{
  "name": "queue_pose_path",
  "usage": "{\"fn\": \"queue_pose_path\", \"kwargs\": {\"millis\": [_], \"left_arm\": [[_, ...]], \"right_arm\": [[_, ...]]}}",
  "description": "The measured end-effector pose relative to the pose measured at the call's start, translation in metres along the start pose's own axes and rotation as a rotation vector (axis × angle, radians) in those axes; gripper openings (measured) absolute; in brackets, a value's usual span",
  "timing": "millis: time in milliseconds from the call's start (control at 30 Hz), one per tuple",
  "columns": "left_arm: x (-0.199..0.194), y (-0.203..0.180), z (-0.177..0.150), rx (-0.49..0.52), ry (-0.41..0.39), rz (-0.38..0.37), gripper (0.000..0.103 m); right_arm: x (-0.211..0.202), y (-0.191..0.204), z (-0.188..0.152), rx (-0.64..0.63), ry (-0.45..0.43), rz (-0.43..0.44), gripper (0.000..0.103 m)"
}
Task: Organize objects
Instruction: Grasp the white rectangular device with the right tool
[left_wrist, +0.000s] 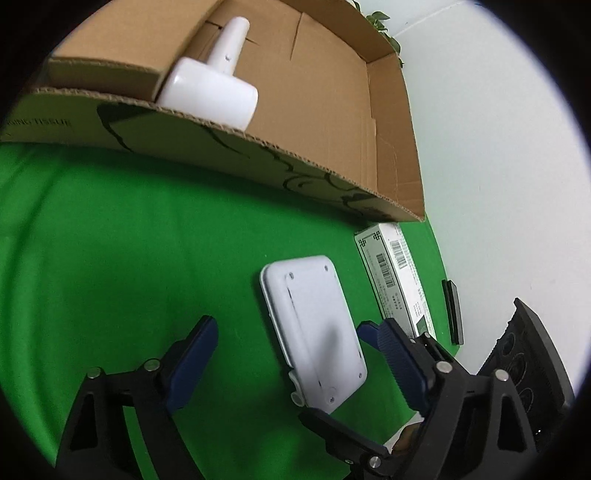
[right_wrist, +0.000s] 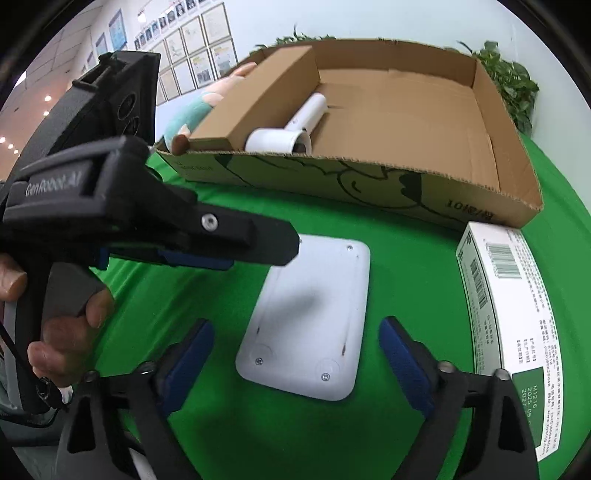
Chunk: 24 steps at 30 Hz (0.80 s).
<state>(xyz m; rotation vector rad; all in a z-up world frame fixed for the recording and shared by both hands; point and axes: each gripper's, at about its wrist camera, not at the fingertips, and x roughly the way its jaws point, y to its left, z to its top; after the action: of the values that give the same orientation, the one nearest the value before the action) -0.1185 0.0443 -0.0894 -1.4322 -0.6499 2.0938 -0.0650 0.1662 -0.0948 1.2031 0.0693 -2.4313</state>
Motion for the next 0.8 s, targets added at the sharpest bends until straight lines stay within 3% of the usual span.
{"fn": "queue_pose_path", "kwargs": {"millis": [133,267,367,533,667,800], "left_arm": [[0.004,-0.004,-0.004,0.009,0.009,-0.011,0.083],[0.005,-0.005,-0.004,0.015,0.018,-0.010,0.071],[0.005,-0.005,-0.005,0.015,0.019,-0.010,0.067],[0.003,-0.007,-0.008,0.017,0.007,0.021,0.067],[0.001,-0.007,-0.010,0.039,-0.003,0.093,0.049],[0.003,-0.006,-0.010,0.038,-0.010,0.114,0.044]], "right_arm": [[0.001,0.003,-0.001,0.012,0.008,-0.004,0.078],[0.003,0.001,-0.004,0.033,0.019,-0.028,0.067],[0.001,0.001,-0.005,0.040,0.022,-0.025,0.067],[-0.001,0.002,-0.008,0.090,0.029,0.089,0.065],[-0.004,-0.007,-0.008,0.155,0.017,0.144,0.057],[-0.007,-0.004,-0.008,0.143,0.011,0.132,0.053]]}}
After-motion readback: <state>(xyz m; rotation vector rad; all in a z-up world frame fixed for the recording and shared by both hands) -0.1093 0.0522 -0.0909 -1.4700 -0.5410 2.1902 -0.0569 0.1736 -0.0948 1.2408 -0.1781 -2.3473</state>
